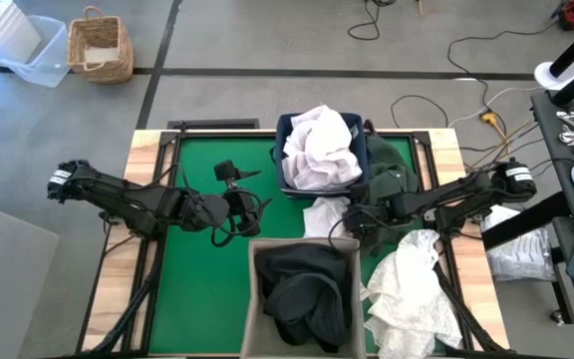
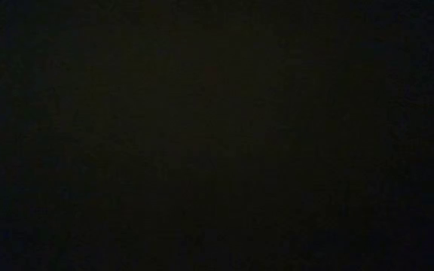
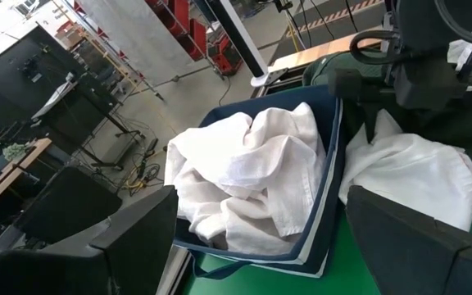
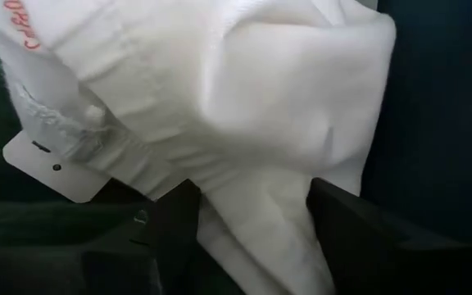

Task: Sort clothes
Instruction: Put the white boxer short into the blue laundry bin

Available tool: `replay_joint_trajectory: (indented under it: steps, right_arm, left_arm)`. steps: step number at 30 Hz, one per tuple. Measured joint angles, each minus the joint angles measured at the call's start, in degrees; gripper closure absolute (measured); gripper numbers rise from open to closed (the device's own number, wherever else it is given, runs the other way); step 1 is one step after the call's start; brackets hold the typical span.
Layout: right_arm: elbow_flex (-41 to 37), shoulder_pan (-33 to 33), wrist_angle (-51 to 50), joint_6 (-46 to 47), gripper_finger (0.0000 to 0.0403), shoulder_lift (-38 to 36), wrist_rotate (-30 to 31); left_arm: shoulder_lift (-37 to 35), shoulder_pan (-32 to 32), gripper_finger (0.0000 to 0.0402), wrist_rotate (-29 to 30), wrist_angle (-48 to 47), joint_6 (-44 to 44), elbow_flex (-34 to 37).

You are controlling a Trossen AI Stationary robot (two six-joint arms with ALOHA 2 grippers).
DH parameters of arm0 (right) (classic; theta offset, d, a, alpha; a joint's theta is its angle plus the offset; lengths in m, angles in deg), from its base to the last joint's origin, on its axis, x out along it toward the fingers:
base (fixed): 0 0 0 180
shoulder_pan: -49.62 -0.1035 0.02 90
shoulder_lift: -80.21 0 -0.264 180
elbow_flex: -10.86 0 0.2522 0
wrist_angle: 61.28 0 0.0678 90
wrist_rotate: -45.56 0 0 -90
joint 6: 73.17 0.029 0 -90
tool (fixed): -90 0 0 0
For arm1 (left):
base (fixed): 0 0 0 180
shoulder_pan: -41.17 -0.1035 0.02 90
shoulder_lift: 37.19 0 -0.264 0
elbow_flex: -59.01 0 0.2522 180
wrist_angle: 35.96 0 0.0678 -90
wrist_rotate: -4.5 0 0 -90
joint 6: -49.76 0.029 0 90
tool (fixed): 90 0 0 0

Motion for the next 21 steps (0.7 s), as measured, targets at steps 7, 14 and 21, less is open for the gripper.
replay_joint_trajectory:
  steps: [7, 14, 21]
  right_arm:
    - [-0.01, 0.00, -0.01, 0.71, 0.0232, -0.59, 0.38]
    - [-0.10, 0.02, 0.38, 1.13, 0.0298, -1.46, 0.30]
    - [-0.10, 0.02, 0.43, 1.44, 0.0365, -1.50, 0.30]
  left_arm:
    - [0.00, 0.00, 0.0074, 0.00, 0.06, -0.13, 0.00]
    - [0.00, 0.00, 0.0074, 0.00, 0.09, -0.15, 0.01]
    - [0.00, 0.01, 0.0074, 0.00, 0.09, -0.15, 0.02]
